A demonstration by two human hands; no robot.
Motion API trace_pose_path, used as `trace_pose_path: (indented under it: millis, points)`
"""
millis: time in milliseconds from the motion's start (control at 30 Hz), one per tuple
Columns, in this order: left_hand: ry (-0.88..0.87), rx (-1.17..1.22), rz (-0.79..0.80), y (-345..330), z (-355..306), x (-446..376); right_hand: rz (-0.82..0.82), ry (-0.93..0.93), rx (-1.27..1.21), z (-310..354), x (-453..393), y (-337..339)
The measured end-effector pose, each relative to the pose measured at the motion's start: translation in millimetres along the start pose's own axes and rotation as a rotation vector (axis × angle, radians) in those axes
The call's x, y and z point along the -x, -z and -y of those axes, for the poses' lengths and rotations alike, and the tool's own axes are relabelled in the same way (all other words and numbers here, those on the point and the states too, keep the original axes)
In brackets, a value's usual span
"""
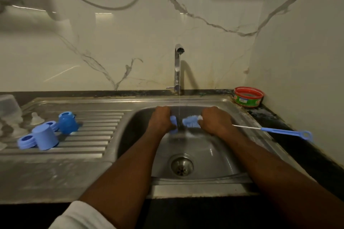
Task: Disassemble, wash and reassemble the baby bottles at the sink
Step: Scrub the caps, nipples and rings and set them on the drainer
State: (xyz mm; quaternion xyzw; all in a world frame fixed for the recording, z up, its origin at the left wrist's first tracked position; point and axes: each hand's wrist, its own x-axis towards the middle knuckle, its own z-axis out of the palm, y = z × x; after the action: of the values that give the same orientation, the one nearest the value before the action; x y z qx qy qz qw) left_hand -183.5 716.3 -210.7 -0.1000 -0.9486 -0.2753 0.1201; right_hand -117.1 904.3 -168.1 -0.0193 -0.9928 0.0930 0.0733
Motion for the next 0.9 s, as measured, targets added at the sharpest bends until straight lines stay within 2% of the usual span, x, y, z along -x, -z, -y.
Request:
trace_pose_path:
  millis: [67,167,267,400,533,700,900]
  points:
    - [0.006,-0.011,0.001,-1.2,-0.1,3.4,-0.025,0.036,0.029,2.6,5.2,-0.2]
    - [0.028,0.014,-0.033,1.0,1.1,4.7,-0.076,-0.005,0.047,3.0,8.0,1.8]
    - [0.092,-0.045,0.066,-2.7,6.7,6.1,0.052,0.033,-0.005,-0.1,11.8,1.9]
    - [0.089,-0.033,-0.015,-4.5,6.2,1.8,-0.038,-0.016,0.044,1.5,4.9,-7.2]
    - [0.109,-0.021,0.005,-2.9,5.5,4.9,0.036,-0.012,0.06,10.9,9.5,-6.7]
    - [0.089,-0.033,-0.085,19.8,3.9,20.1,0.015,-0.014,0.05,33.2,22.2,1.9]
    - [0.044,-0.249,-0.18,88.7,36.9,52.6,-0.072,0.071,-0.064,81.8,26.6,6.8]
